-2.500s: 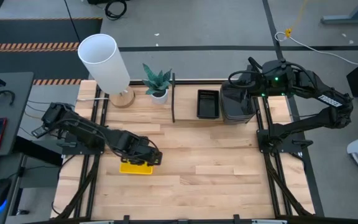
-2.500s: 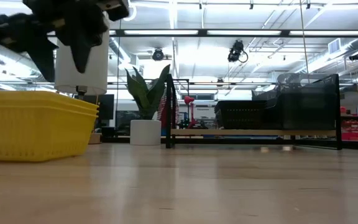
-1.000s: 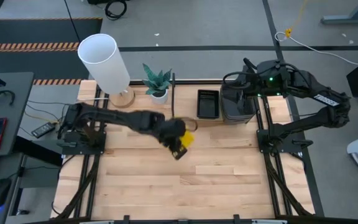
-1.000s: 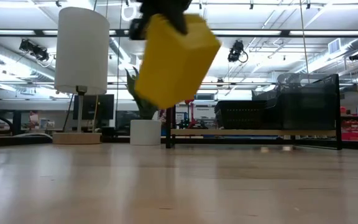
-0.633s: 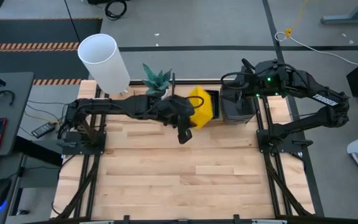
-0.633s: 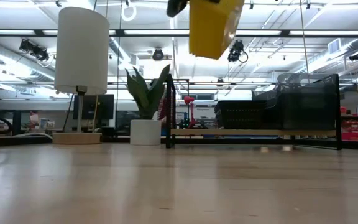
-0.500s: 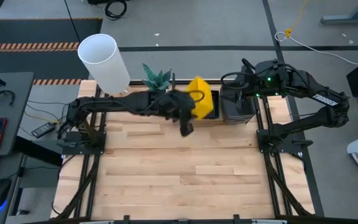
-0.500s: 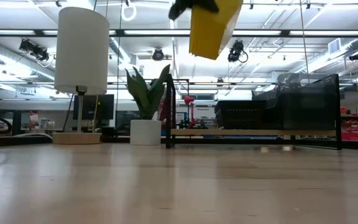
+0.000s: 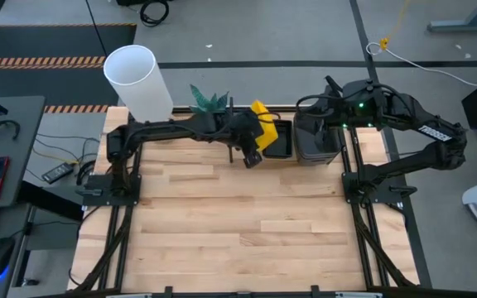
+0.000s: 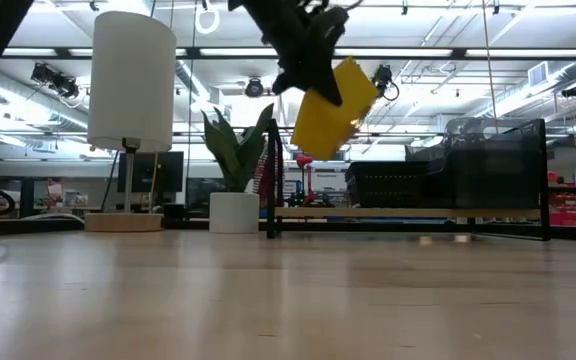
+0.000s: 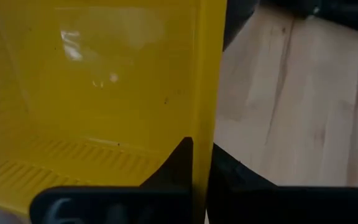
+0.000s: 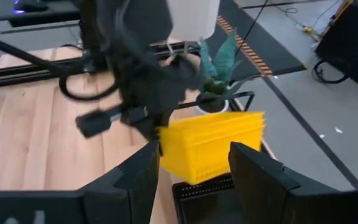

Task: Stack baskets on shelf by color
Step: Put the stacked yellow bins on the shelf

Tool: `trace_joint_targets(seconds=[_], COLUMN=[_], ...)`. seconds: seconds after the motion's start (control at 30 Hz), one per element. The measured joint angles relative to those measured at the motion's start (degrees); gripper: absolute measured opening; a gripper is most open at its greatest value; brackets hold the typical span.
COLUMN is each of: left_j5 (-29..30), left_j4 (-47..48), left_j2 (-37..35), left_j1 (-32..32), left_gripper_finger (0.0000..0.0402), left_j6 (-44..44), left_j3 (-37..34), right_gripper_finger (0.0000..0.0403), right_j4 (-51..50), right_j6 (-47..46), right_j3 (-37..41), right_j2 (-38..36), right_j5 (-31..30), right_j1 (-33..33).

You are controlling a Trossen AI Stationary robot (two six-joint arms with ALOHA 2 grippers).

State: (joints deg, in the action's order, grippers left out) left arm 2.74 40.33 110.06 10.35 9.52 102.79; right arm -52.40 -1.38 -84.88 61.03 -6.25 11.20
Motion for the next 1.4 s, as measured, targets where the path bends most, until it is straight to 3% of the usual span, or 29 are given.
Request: trace_joint_targets(seconds=[0.13,0.3,0.5,0.7,0.93,1.4], left_j5=[-0.02,0.07,0.05,4.13,5.19,5.43], left_j4=[-0.47,-1.21,16.09,29.31,34.40,40.26], left_j2=[0.42,2.28,10.26,16.31,17.24,21.45], left_j1=[-0.01,0.20,-0.03,-0.63,-0.36,-0.28], left_gripper_finger=[0.0016,0.0016,0.0016,0.0016,0.0016,0.0016], left_j6=[0.23,-2.40,-6.13,-10.96,-15.13,-15.29], left_j3=[0.54,7.30,20.29,30.68,29.93,29.83], right_gripper_finger=[0.0199,0.0199,0.0199,0.0199,0.0199,0.0199], right_j4=[0.46,0.48,0.30,0.18,0.19,0.05], right_j6=[0.12,1.08,1.18,0.97,0.35,0.46], right_j3=[0.00,0.00,0.00,0.00,0.00,0.00], right_j2=[-0.83,-1.04,-1.22,-1.35,-1.35,-1.35], right_j5=[-0.32,-0.32,-1.43,-1.43,-1.19,-0.31], right_j1=[0.02,0.06,0.06,0.09,0.06,0.06])
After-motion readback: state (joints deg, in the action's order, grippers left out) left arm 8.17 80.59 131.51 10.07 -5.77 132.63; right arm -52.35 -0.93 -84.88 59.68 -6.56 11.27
